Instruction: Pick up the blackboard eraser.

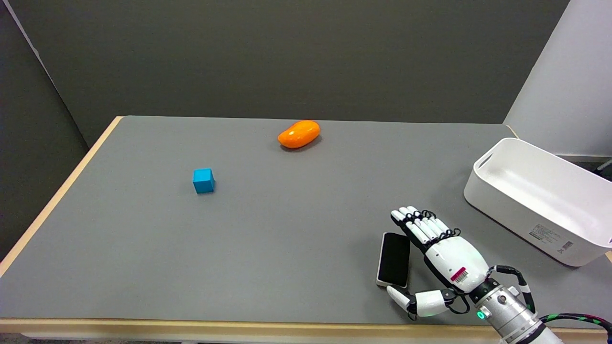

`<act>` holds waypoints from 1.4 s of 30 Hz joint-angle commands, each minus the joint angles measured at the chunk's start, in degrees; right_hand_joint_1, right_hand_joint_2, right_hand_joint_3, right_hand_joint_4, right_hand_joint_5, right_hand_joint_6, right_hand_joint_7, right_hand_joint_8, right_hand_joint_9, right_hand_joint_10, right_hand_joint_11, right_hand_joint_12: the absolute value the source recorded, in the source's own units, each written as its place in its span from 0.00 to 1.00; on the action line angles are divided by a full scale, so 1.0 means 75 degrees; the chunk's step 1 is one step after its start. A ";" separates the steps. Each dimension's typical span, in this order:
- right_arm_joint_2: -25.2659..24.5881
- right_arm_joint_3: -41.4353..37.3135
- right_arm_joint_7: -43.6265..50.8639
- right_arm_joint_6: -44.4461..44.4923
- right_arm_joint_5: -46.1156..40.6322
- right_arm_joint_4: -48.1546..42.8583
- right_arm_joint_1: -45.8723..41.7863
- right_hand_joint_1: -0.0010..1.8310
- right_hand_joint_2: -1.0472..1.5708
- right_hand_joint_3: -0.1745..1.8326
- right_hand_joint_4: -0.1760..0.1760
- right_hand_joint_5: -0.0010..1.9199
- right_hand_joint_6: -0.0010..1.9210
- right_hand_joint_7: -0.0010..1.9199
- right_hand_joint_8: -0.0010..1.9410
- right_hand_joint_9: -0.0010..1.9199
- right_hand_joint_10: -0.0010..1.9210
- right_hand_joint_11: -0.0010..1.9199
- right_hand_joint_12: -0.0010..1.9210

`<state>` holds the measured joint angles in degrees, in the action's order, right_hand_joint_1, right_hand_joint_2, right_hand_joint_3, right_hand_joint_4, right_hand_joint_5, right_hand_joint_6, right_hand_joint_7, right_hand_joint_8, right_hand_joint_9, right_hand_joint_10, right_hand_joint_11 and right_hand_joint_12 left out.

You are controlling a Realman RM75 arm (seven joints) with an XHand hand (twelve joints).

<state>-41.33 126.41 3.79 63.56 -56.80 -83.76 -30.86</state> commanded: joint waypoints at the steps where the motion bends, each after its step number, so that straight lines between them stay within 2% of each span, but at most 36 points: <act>1: 0.0423 -0.0068 0.0064 -0.0251 -0.0311 -0.0338 -0.0339 0.23 0.59 0.52 0.43 0.00 0.06 0.00 0.08 0.00 0.06 0.00 0.44; 9: 0.0708 -0.0108 0.0071 0.0191 -0.0311 -0.0552 -0.0672 0.23 0.59 0.52 0.41 0.01 0.06 0.01 0.13 0.00 0.13 0.00 0.45; 14: 0.0724 -0.0087 0.0175 -0.0081 -0.0219 -0.0756 -0.0641 0.23 0.59 0.53 0.40 0.02 0.06 0.05 0.21 0.00 0.21 0.00 0.48; 18: 0.0729 -0.0157 0.0351 -0.0543 -0.0215 -0.0939 -0.0555 0.23 0.59 0.52 0.41 0.01 0.07 0.06 0.22 0.00 0.24 0.00 0.49; 34: 0.0591 -0.0732 0.0288 -0.1925 -0.0588 -0.0666 -0.0223 0.22 0.59 0.53 0.40 0.02 0.06 0.05 0.22 0.00 0.24 0.00 0.50; 42: 0.0553 -0.0811 0.0288 -0.2024 -0.0598 -0.0666 -0.0175 0.22 0.58 0.52 0.40 0.02 0.06 0.04 0.20 0.00 0.22 0.00 0.49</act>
<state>-36.76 122.64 5.85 53.49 -60.45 -89.02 -33.41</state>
